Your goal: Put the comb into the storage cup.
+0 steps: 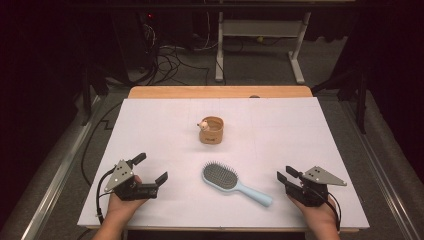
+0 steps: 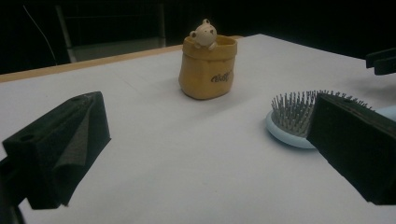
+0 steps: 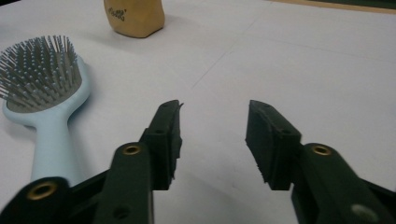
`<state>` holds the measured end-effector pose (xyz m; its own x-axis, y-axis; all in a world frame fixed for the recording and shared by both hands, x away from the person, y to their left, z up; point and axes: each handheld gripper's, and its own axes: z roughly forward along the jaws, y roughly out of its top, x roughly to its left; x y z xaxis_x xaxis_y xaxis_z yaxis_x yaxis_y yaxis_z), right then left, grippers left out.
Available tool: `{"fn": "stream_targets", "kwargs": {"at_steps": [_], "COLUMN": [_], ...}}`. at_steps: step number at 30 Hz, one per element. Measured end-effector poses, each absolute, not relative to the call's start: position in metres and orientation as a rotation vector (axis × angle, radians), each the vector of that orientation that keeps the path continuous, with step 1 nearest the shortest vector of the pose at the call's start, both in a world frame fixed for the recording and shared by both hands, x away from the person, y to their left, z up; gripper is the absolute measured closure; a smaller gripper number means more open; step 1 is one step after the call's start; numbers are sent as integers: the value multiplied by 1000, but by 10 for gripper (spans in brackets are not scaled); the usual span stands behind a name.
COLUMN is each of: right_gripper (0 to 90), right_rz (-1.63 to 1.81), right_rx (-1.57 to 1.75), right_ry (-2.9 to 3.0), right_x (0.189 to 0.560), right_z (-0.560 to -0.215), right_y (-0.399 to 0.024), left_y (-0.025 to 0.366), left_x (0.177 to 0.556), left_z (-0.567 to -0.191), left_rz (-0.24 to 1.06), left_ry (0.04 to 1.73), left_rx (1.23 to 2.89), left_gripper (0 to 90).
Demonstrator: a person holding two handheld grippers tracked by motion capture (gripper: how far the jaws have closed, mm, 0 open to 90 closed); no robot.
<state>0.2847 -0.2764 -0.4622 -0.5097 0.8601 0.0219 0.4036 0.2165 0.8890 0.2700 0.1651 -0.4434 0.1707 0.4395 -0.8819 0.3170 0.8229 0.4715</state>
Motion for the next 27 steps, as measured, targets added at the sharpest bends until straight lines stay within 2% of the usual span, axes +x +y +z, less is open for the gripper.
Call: {"fn": "stream_targets", "kwargs": {"at_steps": [2,3,12,20,27], "right_gripper": [456,456,216,148,31], "right_rz": [1253,1253,1296,1329,1334], "right_rx": [1173,1173,1167,1135,1112], "right_ry": [1989,1989,1922,1912,1912], "right_x": [286,286,287,285,285], "right_z": [-462,-462,-457,-455,-455], "right_y": [-278,-278,-281,-279,-276], "left_y": [165,165,165,164,164], "left_x": [270,270,270,270,269], "left_z": [-443,-443,-443,-443,-444], "left_rz": [97,96,94,87,87], "left_ry": [1428,1432,1433,1440,1432], "left_rx": [652,649,647,645,654], "left_gripper": [3,3,2,2,2]}}
